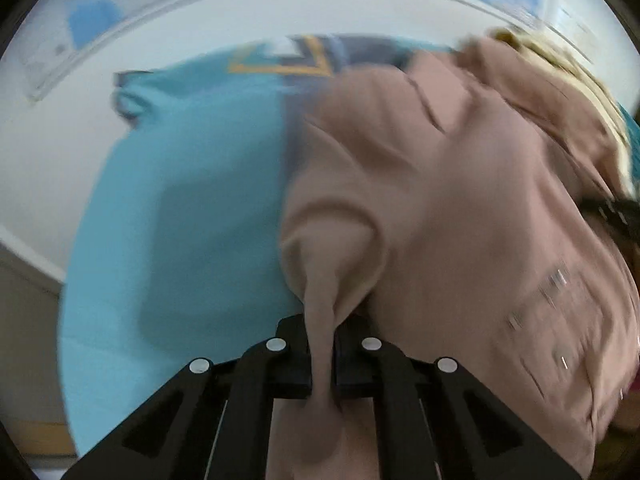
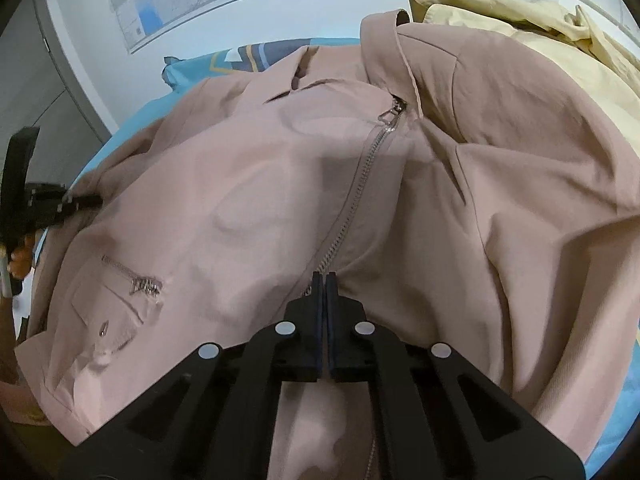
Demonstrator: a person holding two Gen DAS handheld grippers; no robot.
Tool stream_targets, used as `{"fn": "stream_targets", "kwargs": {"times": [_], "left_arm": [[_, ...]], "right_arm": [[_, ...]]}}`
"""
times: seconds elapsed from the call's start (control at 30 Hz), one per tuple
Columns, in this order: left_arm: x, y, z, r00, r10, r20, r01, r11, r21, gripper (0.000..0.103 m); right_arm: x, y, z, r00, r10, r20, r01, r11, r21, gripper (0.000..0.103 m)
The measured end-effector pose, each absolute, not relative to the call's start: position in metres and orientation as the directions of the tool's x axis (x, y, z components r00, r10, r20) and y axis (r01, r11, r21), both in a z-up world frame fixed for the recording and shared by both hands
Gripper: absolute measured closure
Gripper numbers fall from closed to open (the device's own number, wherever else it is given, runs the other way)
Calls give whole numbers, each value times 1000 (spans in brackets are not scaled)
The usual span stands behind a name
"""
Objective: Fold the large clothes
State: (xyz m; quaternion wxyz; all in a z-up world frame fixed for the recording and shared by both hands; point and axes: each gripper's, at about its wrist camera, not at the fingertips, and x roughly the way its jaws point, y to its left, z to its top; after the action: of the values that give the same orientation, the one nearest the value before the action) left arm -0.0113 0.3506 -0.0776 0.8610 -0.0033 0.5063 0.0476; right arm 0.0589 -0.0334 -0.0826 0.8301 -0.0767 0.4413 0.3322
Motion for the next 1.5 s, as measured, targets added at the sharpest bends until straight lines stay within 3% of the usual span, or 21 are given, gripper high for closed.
{"fn": "stream_targets", "kwargs": {"times": [0.1, 0.23, 0.33, 0.37, 0.4, 0.47, 0.5, 0.63, 0.67, 0.7, 0.73, 0.83, 0.87, 0.9, 0.97, 1.0, 1.17, 1.23, 1.3, 1.4, 1.5], "left_arm": [[8, 372, -65, 498, 93, -862, -128, 991, 33, 97], [41, 380, -56, 495, 208, -844, -165, 976, 144, 96], [58, 385, -59, 470, 191, -862, -142, 980, 140, 86], [61, 385, -57, 462, 207, -862, -155, 976, 151, 73], [61, 385, -54, 460, 231, -858, -173, 970, 168, 47], [56, 380, -38, 523, 213, -825, -157, 976, 153, 28], [55, 376, -33, 554, 182, -812, -135, 983, 128, 19], [64, 342, -18, 625, 153, -766, -53, 987, 154, 10], [70, 332, -19, 627, 136, -767, -20, 987, 159, 7], [75, 323, -22, 623, 127, -771, 4, 986, 166, 7], [81, 315, -26, 615, 119, -780, 28, 985, 172, 7], [96, 294, -47, 578, 129, -806, 82, 973, 215, 7], [103, 288, -57, 564, 149, -812, 94, 966, 242, 18], [107, 285, -64, 553, 173, -815, 87, 961, 264, 36], [124, 287, -79, 518, 266, -813, 32, 944, 329, 57], [130, 293, -82, 510, 285, -811, 2, 943, 333, 60], [146, 317, -81, 516, 364, -776, -123, 927, 353, 60], [138, 318, -74, 528, 367, -765, -137, 927, 350, 50], [122, 318, -63, 557, 333, -761, -124, 939, 320, 31], [80, 311, -43, 617, 230, -753, -62, 968, 245, 26], [18, 294, -30, 671, 55, -739, 63, 989, 131, 18]], "right_arm": [[71, -28, -81, 396, 500, -770, -609, 771, 187, 102], [96, -25, -78, 390, 529, -754, -571, 781, 253, 102], [106, -26, -74, 380, 541, -750, -545, 786, 291, 101], [106, -27, -69, 405, 535, -742, -540, 795, 278, 91], [106, -27, -66, 417, 530, -738, -547, 795, 262, 84], [109, -22, -60, 448, 502, -739, -549, 808, 216, 45], [112, -17, -59, 455, 491, -743, -551, 810, 198, 40], [133, 4, -68, 455, 431, -780, -549, 825, 136, 41], [140, 10, -74, 437, 422, -795, -549, 825, 136, 46], [144, 14, -78, 420, 419, -805, -552, 822, 139, 53], [147, 17, -81, 408, 420, -811, -556, 818, 144, 70], [152, 20, -77, 420, 424, -802, -564, 815, 135, 87], [156, 19, -74, 419, 439, -795, -557, 816, 156, 90], [160, 18, -69, 428, 447, -786, -552, 817, 164, 92], [168, 19, -59, 455, 455, -766, -545, 822, 165, 95], [172, 20, -54, 469, 463, -752, -539, 825, 171, 95], [194, 23, -60, 478, 464, -746, -500, 842, 203, 94], [193, 26, -63, 487, 444, -752, -512, 843, 166, 92], [187, 24, -60, 505, 437, -744, -518, 843, 144, 91], [186, 19, -54, 504, 439, -744, -514, 845, 150, 91], [175, 8, -48, 502, 435, -748, -495, 853, 164, 66]]}}
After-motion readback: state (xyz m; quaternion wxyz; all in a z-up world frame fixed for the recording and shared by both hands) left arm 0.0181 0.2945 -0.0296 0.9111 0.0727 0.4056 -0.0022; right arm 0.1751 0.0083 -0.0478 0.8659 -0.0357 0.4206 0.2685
